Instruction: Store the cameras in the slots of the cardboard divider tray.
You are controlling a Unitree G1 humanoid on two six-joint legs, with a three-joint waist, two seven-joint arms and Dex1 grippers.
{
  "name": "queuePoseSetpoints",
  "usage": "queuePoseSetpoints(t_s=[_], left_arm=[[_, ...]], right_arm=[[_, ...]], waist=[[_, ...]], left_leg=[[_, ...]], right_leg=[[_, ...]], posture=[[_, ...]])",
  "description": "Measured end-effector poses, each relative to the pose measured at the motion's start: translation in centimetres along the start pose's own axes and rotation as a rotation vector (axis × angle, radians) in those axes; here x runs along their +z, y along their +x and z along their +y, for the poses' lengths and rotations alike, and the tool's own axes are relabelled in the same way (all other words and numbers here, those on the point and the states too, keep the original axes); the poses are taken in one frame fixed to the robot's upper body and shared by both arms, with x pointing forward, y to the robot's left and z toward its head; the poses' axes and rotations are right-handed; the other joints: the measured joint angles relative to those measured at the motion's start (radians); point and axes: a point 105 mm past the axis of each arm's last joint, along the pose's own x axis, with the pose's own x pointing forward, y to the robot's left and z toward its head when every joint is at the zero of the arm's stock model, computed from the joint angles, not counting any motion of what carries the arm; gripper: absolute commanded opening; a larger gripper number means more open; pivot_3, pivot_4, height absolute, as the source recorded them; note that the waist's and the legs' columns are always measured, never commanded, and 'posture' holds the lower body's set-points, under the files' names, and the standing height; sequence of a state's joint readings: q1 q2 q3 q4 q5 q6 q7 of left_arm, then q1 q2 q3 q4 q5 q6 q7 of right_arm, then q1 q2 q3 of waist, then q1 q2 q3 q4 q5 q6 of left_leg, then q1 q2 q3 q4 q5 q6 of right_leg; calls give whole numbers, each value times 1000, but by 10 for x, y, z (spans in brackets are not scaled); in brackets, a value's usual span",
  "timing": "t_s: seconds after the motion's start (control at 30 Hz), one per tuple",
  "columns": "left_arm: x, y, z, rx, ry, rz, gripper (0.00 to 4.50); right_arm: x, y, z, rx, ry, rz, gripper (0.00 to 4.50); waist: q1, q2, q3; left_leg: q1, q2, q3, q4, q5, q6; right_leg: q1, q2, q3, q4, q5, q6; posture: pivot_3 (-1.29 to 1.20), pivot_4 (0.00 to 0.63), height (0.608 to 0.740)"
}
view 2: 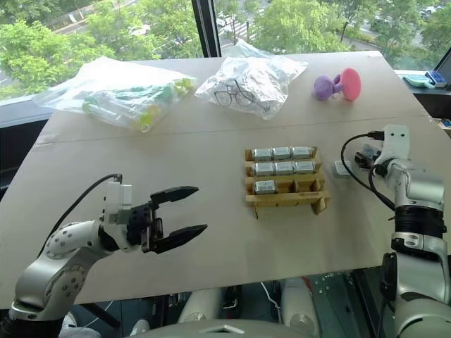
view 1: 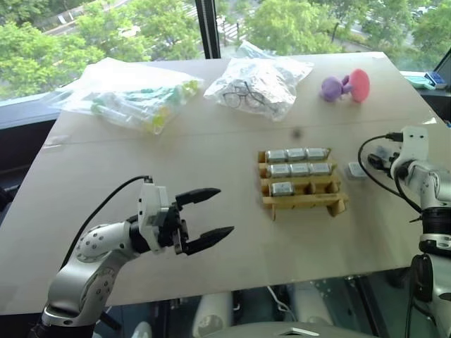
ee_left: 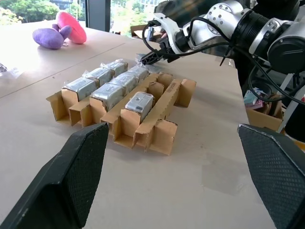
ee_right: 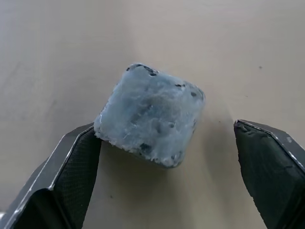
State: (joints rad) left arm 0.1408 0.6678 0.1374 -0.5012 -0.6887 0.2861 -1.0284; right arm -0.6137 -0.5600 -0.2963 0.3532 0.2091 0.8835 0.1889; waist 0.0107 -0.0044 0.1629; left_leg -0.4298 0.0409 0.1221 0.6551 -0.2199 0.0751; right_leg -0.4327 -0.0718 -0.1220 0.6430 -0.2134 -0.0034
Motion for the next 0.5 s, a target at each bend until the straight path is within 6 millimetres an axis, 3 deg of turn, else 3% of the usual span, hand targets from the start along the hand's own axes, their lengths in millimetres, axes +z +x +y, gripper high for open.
queuePoseSetpoints(t_s=[0.3,0.37,0.5], left_arm=[[0,2,-1,-8,-1,-4,4500],[0,2,-1,-8,-1,-4,4500],[0,2,-1,-8,-1,-4,4500]], right_arm=[[4,-2,-3,-10,12,-17,4335],[4,-2,-3,-8,12,-24,3828],[1,1,-1,0,19,-22,2238]], waist=[[0,0,0],[0,0,0],[0,0,0]], left_leg=[[0,0,0,0,1,-1],[0,0,0,0,1,-1],[0,0,0,0,0,0]], right_leg=[[0,0,0,0,0,0],[0,0,0,0,0,0],[0,0,0,0,0,0]], posture=[[0,150,740],[0,150,740],[0,150,740]])
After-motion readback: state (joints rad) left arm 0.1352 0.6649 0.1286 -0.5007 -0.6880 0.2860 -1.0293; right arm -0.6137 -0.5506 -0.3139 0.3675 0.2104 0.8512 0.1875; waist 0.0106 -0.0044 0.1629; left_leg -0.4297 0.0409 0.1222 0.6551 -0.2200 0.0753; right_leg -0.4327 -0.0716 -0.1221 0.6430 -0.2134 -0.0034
